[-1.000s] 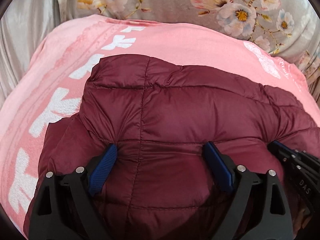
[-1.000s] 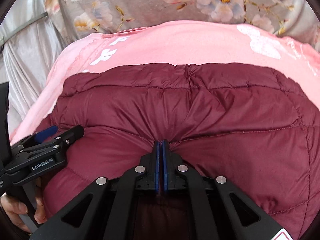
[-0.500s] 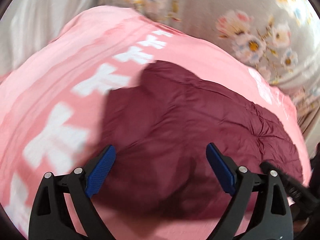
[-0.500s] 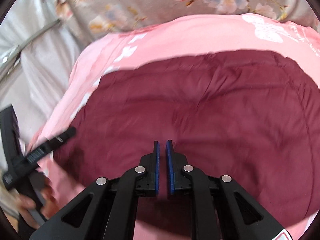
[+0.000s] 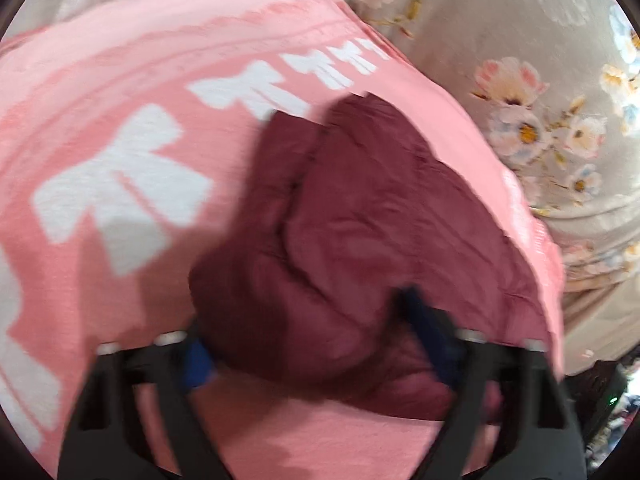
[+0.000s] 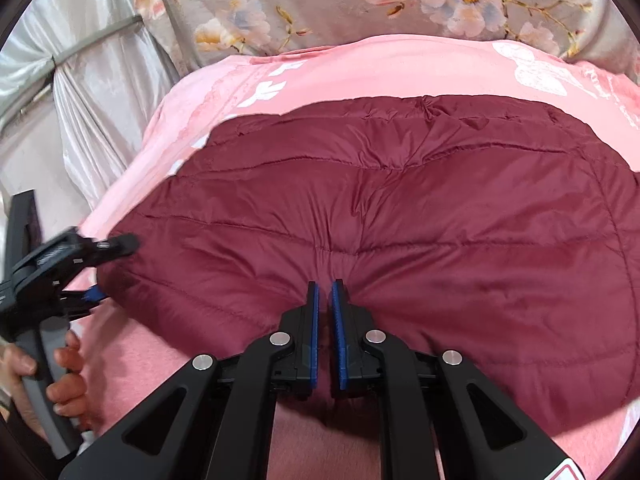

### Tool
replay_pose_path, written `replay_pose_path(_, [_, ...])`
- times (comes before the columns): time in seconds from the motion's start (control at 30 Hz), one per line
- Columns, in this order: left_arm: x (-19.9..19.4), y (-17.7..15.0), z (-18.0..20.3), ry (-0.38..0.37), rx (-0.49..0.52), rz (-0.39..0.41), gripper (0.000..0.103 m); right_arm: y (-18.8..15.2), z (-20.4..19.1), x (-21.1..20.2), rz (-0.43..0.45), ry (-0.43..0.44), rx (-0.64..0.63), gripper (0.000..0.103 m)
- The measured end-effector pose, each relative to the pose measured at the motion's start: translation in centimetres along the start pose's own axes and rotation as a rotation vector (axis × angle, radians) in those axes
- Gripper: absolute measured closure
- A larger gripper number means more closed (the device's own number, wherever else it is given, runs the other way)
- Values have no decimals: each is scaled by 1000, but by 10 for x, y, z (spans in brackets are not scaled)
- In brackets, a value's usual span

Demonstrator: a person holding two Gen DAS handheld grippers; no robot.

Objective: Fold large clothes

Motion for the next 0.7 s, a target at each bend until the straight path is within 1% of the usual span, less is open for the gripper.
replay_pose_path(0.03, [-5, 1, 6, -2, 12, 10, 54, -2, 2, -5, 0, 9, 8, 93])
replay_pose_path(0.07, [-9, 3, 11, -3, 36, 21, 68, -6, 3, -11, -2, 13, 7, 93])
replay_pose_path(0.13, [-26, 6, 31, -19, 105, 51, 78, -14, 6, -17, -8, 12, 2, 93])
replay_pose_path(0.17, [-32, 7, 39, -36, 126, 61, 80, -17, 7, -17, -14, 10, 0, 93])
replay_pose_path(0.3, [-66, 7, 97, -131, 254, 120, 83, -23, 14, -8, -13, 19, 10, 97])
replay_pose_path(0.33, [-75, 4, 118, -166, 296, 132, 83, -22, 16, -7, -14, 25, 18, 97])
replay_pose_path(0.47, [-93, -12, 185, -269, 430, 127, 83, -21, 27, -15, -33, 79, 95, 98])
replay_pose_path(0.57, [-93, -31, 231, -339, 520, 100, 83, -22, 43, -42, -10, 131, 169, 97])
replay_pose_path(0.63, [-85, -46, 265, -384, 582, 67, 83, -26, 58, -62, 12, 103, 190, 97])
replay_pose_path(0.7, [-74, -63, 293, -415, 636, 35, 83, -31, 82, -87, 36, 32, 214, 97])
Point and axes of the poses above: each gripper's, at about its wrist camera, not at the fingertips, and x roughly the way its jaws point, z to its right, y to its top, the point moved 4 cm from there along x, roughly the way its jaws point
